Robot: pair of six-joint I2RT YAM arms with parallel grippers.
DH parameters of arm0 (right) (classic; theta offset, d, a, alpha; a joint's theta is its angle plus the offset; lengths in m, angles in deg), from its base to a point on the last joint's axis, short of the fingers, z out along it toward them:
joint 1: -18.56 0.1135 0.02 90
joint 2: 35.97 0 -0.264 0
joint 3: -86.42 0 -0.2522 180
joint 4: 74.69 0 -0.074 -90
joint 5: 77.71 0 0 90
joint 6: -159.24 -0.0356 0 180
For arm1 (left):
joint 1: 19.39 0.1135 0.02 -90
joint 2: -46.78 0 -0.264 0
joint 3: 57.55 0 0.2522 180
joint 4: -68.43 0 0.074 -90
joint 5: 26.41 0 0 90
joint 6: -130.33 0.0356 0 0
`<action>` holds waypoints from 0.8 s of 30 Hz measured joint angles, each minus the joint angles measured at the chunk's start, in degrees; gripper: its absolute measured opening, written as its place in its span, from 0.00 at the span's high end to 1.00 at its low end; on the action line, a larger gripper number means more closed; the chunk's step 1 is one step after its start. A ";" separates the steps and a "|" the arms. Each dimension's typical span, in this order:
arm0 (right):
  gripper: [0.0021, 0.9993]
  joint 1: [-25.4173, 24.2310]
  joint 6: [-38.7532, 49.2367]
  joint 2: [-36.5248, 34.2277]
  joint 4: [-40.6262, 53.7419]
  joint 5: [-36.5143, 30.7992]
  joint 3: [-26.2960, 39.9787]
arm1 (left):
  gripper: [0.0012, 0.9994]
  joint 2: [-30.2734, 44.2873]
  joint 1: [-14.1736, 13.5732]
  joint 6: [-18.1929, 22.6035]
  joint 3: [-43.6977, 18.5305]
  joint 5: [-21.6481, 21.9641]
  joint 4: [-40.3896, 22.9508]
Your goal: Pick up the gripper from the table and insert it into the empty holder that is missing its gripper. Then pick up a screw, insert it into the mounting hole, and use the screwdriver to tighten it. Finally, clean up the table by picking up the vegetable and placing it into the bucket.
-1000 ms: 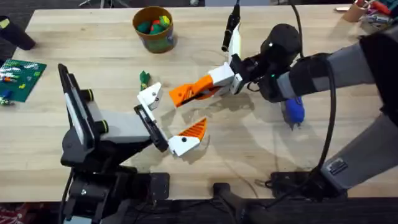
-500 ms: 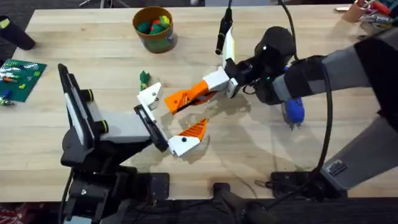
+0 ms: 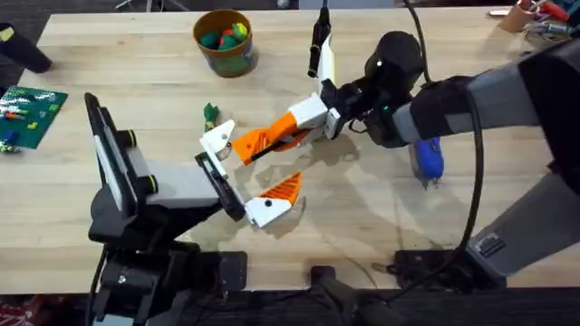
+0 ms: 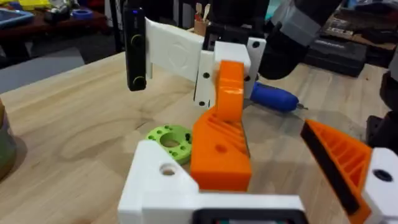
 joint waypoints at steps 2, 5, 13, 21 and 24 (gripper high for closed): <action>0.98 0.00 -0.13 0.00 0.27 0.00 0.23 | 0.01 0.00 0.00 0.00 0.00 0.02 0.00; 0.98 0.00 -0.17 0.00 0.28 0.00 0.57 | 0.01 0.00 0.00 0.00 0.00 0.00 -0.02; 0.98 0.16 -0.17 0.00 0.47 0.00 0.71 | 0.01 0.00 0.00 0.00 0.00 0.00 0.00; 0.98 0.44 -0.17 -1.15 0.39 0.00 0.73 | 0.01 0.00 0.00 0.00 0.00 0.00 0.00; 0.98 0.44 -0.17 -1.18 0.36 0.00 0.73 | 0.01 0.00 0.00 0.00 0.00 0.00 0.00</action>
